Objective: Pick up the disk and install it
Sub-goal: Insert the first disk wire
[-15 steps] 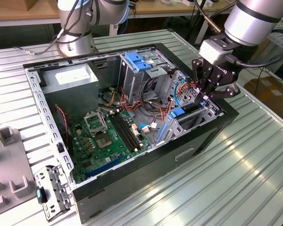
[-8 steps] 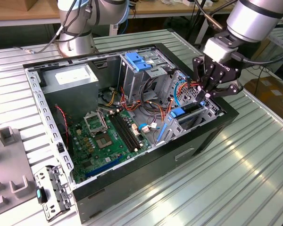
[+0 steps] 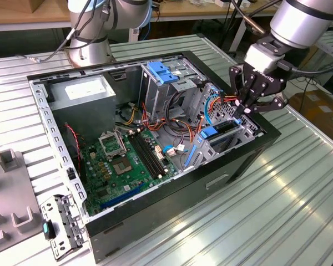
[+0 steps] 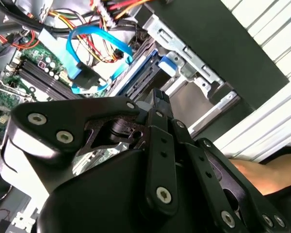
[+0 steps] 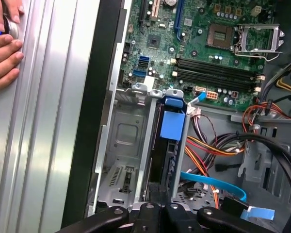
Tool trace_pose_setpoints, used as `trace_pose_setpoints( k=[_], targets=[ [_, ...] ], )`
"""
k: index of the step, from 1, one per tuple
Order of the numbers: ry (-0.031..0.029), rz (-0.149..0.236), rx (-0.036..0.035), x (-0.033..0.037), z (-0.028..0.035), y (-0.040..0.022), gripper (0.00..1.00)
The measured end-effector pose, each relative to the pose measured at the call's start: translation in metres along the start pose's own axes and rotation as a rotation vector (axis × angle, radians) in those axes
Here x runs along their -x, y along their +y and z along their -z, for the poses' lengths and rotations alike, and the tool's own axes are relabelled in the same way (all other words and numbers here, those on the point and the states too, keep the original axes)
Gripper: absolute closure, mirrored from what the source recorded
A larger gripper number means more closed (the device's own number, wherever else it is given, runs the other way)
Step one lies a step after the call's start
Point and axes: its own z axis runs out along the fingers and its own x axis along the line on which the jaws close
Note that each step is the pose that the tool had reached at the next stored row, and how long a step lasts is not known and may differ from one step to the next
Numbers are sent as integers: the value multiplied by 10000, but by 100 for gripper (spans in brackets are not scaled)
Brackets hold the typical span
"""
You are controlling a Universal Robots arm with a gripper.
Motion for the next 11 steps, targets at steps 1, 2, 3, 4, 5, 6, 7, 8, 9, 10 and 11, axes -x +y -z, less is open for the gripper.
trace_pose_setpoints(
  k=[1, 2, 3, 4, 5, 6, 7, 8, 9, 10, 11],
  targets=[
    [2, 34, 1, -2, 0, -23, 89],
    [1, 59, 1, -6, -1, -52, 89],
    [1, 88, 2, -13, -3, -104, 89],
    [1, 128, 2, -17, -4, -129, 89],
    [2, 248, 3, -19, -3, -143, 89],
    [3, 446, 5, -19, -3, -143, 89],
    [6, 720, 9, -19, -2, -143, 89],
    [7, 872, 11, -20, 3, -146, 89],
    [6, 967, 14, -21, 9, -155, 89],
    [7, 994, 16, -20, 16, -165, 89],
    [8, 1010, 22, -16, 27, -174, 89]
  ],
)
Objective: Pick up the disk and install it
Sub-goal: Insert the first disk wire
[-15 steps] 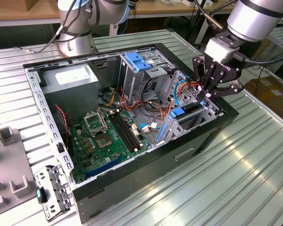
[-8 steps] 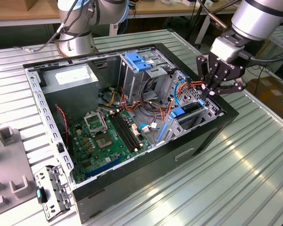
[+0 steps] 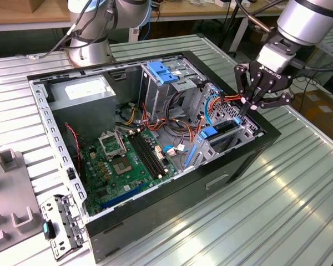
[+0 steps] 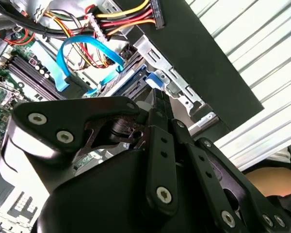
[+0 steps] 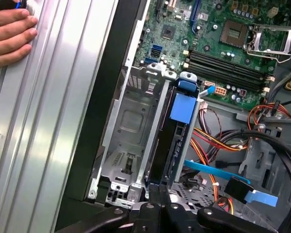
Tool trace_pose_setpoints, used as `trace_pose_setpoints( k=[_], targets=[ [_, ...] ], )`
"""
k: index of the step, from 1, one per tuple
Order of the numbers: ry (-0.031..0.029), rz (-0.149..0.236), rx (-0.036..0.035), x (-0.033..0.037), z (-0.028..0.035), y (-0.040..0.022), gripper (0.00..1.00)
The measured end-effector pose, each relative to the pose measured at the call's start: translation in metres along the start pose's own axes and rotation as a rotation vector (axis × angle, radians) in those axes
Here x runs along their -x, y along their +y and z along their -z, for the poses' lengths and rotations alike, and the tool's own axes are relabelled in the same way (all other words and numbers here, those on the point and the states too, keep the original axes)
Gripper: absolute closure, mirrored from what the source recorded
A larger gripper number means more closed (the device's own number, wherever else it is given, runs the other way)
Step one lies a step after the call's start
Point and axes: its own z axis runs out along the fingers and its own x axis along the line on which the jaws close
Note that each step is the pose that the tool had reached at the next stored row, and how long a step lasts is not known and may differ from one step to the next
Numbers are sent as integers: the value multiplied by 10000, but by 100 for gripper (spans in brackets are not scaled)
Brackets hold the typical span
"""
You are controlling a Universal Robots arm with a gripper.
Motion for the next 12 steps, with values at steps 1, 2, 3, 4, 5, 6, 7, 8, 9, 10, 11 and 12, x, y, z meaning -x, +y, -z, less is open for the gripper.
trace_pose_setpoints(
  k=[1, 2, 3, 4, 5, 6, 7, 8, 9, 10, 11, 12],
  targets=[
    [-1, 15, 4, 2, 9, -9, 89],
    [-6, 31, 13, 10, 26, -20, 89],
    [-10, 35, 21, 20, 38, -29, 89],
    [-9, 36, 25, 32, 47, -40, 89],
    [-10, 36, 28, 52, 53, -57, 89],
    [-11, 36, 29, 69, 54, -72, 89],
    [-11, 36, 31, 91, 55, -98, 89],
    [-9, 36, 33, 109, 55, -123, 89],
    [-8, 37, 33, 124, 55, -146, 89],
    [-8, 41, 34, 137, 55, -167, 89],
    [-8, 43, 33, 150, 55, -188, 89],
    [-9, 46, 33, 173, 54, -222, 89]
  ],
)
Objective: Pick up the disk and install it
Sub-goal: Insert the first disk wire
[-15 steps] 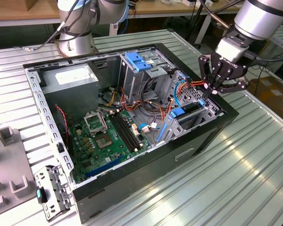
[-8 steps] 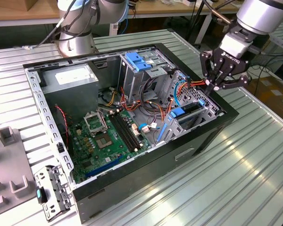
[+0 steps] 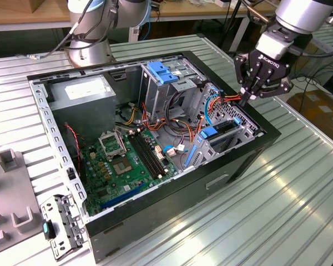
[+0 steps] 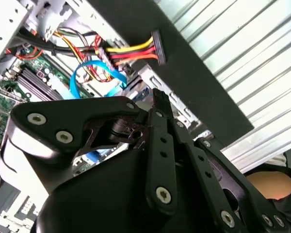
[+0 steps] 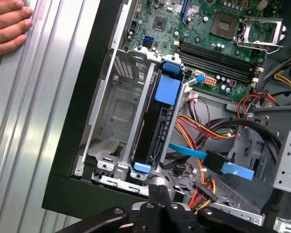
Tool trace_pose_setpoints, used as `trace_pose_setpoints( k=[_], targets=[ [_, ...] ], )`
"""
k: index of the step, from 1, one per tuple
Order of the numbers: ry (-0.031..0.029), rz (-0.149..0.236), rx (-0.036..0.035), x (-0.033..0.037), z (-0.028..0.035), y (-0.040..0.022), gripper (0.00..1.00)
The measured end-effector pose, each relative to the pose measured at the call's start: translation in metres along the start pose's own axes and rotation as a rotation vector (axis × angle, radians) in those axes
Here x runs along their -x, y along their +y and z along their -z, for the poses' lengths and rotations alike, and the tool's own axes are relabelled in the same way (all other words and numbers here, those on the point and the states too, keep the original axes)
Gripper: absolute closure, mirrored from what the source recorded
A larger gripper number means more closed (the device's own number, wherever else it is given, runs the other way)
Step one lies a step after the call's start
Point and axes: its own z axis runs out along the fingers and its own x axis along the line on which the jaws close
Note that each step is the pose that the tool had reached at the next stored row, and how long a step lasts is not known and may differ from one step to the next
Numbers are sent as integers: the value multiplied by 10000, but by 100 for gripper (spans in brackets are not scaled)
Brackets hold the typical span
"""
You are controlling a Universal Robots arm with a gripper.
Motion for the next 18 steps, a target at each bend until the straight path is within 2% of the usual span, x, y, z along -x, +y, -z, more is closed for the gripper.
trace_pose_setpoints(
  k=[9, 13, 16, 18],
  targets=[
    [5, 13, 1, 168, 1, -233, 89],
    [7, 101, 4, 205, 1, -298, 89],
    [11, 601, 15, 203, 1, -310, 89],
    [17, 1187, 22, 200, 0, -319, 89]
  ],
)
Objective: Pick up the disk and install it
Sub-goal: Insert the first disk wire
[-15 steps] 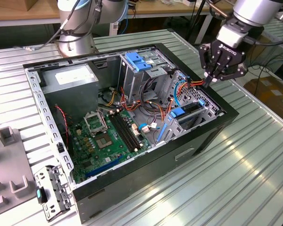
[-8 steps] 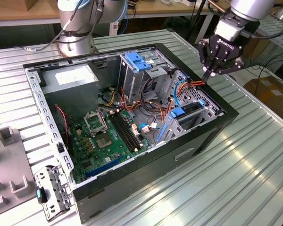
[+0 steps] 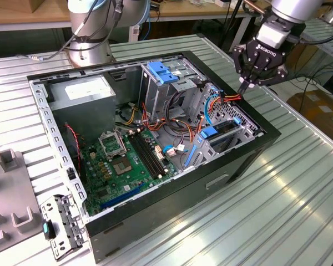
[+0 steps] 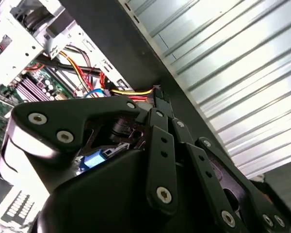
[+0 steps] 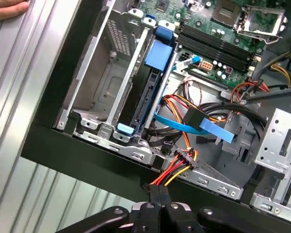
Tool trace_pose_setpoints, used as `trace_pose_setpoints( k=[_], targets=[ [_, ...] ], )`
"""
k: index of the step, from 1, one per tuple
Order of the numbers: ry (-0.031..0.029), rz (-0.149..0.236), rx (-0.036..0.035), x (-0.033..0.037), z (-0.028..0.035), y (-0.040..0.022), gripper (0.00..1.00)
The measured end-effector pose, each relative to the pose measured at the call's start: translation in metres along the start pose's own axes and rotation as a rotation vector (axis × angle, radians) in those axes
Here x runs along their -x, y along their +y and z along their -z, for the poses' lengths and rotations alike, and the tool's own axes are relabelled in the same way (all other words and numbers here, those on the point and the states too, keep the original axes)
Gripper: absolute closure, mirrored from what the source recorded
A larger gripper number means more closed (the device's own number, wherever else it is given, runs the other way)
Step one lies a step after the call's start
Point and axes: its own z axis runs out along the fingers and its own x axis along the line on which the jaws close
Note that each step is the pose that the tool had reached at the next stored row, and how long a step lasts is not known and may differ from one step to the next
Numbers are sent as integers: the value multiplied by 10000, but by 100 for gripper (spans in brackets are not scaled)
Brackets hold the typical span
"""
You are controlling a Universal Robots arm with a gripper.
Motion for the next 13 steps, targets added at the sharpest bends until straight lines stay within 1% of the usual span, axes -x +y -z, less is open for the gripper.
trace_pose_setpoints(
  k=[1, 3, 5, 6, 7, 9, 13],
  targets=[
    [4, 255, 3, -1, 0, -3, 89],
    [9, 592, 8, -2, -2, -5, 89],
    [16, 1269, 16, -2, -13, -6, 89],
    [21, 1727, 22, -3, -20, -6, 89],
    [26, 1982, 24, -3, -22, -6, 89],
    [31, 2149, 18, -3, -22, -7, 89],
    [30, 2159, 17, -3, -23, -6, 89]
  ],
)
